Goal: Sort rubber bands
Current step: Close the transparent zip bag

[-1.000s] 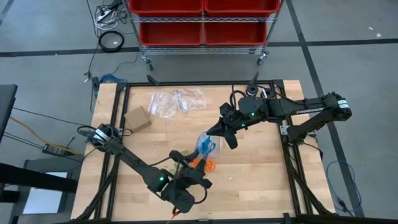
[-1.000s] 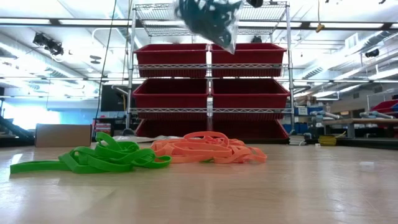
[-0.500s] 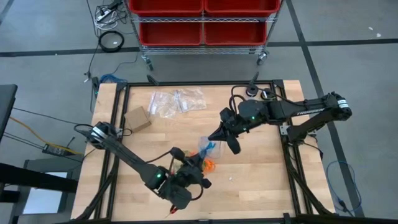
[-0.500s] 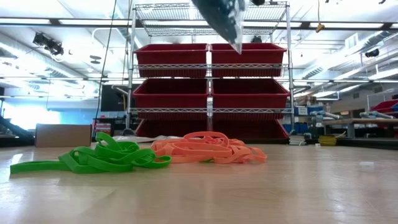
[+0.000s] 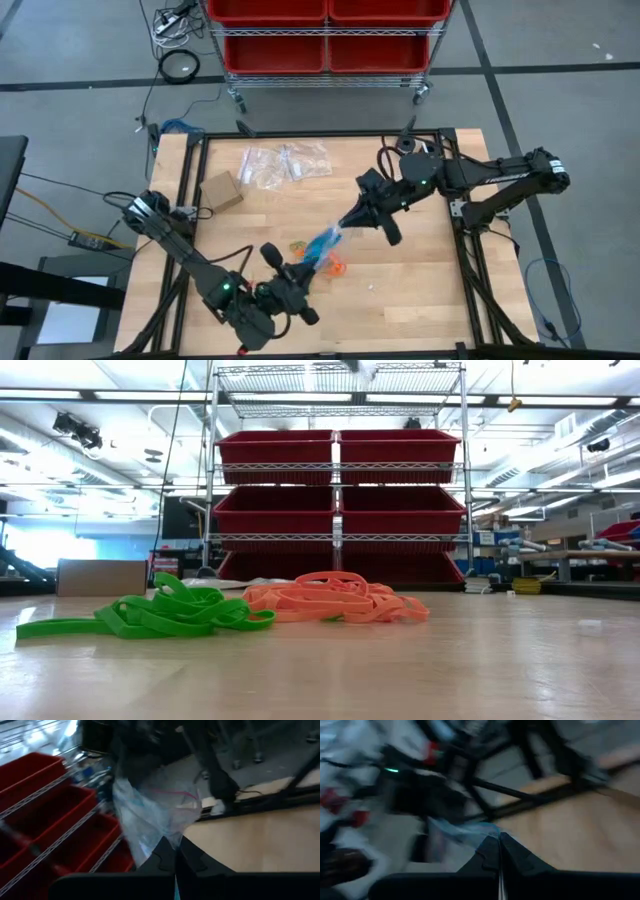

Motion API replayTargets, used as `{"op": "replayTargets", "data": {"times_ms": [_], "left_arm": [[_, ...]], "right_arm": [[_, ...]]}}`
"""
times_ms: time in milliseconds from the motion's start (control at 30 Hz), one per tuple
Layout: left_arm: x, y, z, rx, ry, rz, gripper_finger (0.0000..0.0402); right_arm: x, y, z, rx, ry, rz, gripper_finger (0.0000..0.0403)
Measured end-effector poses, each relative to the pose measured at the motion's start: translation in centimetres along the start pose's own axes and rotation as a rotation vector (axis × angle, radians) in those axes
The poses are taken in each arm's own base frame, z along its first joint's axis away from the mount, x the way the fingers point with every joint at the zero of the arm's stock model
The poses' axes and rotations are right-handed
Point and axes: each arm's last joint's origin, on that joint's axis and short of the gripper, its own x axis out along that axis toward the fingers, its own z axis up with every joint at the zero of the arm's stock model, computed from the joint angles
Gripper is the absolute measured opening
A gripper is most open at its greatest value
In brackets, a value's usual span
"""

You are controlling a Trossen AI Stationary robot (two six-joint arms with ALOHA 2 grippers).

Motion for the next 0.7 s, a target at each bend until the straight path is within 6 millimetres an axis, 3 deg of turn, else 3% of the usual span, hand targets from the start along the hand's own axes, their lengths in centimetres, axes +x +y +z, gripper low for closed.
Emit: {"op": "replayTargets", "data": {"times_ms": [233, 500, 700], "left_arm": [[-0.6, -0.2, -0.4, 0.024, 0.003, -0.054, 0.0001], [-2.3, 0.8, 0.2, 0.002, -0.017, -0.061, 0.0], [-2.9, 1.3, 0.6, -0.022, -0.026, -0.063, 0.0]], "right_arm": [[-0.6, 0.8, 0.0, -0.02, 0.049, 0.118, 0.005], [-1.0, 0.1, -0.8, 0.044, 0.138, 0.057, 0.0115], [-0.8, 0.3, -1.6, -0.164, 0.163, -0.036, 0.0119]]}}
